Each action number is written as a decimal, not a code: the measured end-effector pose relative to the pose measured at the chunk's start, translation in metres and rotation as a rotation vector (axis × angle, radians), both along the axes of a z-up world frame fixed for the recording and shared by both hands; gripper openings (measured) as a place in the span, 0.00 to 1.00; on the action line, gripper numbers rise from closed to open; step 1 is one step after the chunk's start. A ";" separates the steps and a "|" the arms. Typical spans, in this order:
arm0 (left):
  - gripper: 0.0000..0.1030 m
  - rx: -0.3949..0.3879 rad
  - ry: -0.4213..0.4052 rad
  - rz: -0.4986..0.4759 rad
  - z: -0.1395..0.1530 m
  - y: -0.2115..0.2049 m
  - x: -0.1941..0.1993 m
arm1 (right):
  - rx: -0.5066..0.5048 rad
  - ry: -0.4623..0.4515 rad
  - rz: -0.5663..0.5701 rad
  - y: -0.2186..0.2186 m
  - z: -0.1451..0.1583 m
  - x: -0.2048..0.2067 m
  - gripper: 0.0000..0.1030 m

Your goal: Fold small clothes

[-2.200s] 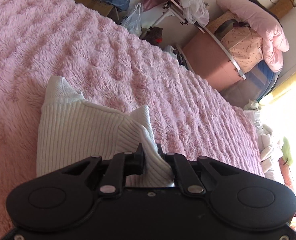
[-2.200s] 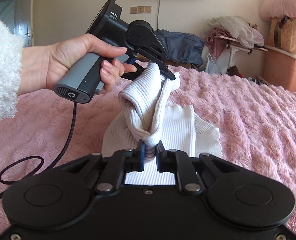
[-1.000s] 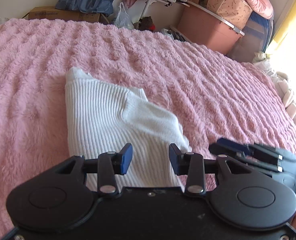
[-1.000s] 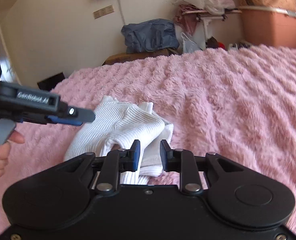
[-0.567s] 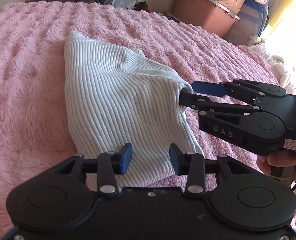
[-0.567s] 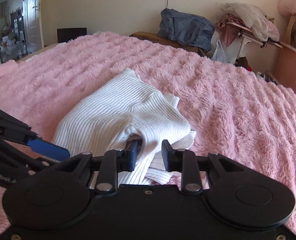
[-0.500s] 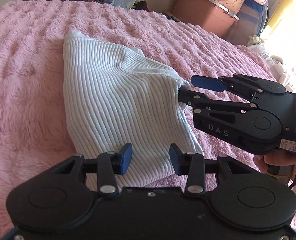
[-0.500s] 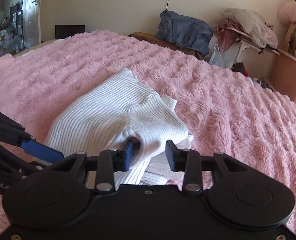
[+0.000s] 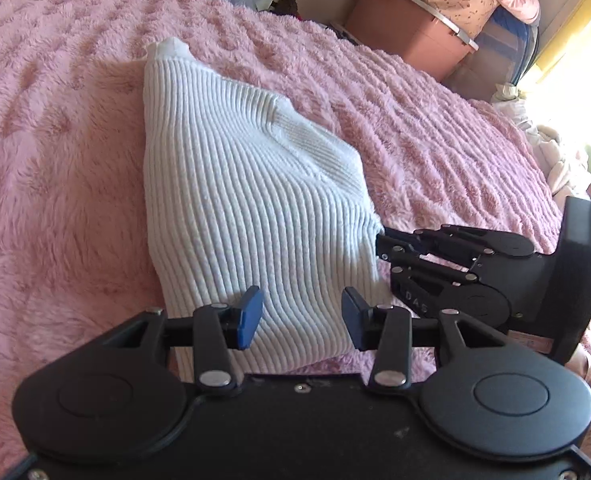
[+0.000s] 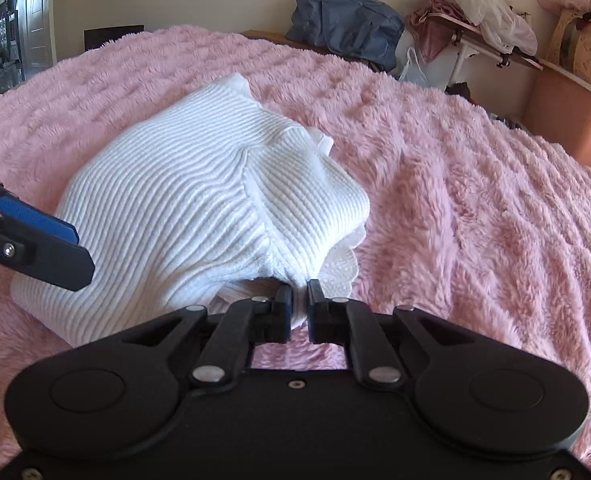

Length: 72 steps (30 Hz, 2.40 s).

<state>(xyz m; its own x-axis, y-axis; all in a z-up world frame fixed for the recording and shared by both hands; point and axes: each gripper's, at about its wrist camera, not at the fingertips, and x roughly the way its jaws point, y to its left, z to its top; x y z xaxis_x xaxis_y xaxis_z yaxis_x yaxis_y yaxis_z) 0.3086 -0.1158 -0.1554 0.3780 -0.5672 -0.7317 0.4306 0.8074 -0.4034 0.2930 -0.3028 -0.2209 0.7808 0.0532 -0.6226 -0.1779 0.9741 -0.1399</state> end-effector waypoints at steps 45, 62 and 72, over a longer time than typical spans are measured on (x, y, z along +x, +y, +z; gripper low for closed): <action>0.50 -0.043 0.046 -0.075 -0.021 -0.044 0.007 | 0.667 0.113 -0.189 -0.094 0.024 0.072 0.05; 0.52 -0.054 0.024 -0.104 -0.023 -0.042 0.000 | 0.320 0.113 0.248 -0.036 0.042 0.166 0.44; 0.53 -0.089 0.050 -0.095 -0.024 -0.038 0.005 | 0.307 0.157 0.263 -0.028 0.025 0.177 0.09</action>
<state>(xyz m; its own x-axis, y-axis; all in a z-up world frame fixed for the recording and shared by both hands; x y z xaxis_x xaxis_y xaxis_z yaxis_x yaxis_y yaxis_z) 0.3137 -0.1542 -0.1790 0.2837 -0.6623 -0.6934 0.4807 0.7239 -0.4948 0.4698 -0.3310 -0.1960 0.6130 0.4386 -0.6571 -0.4214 0.8851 0.1977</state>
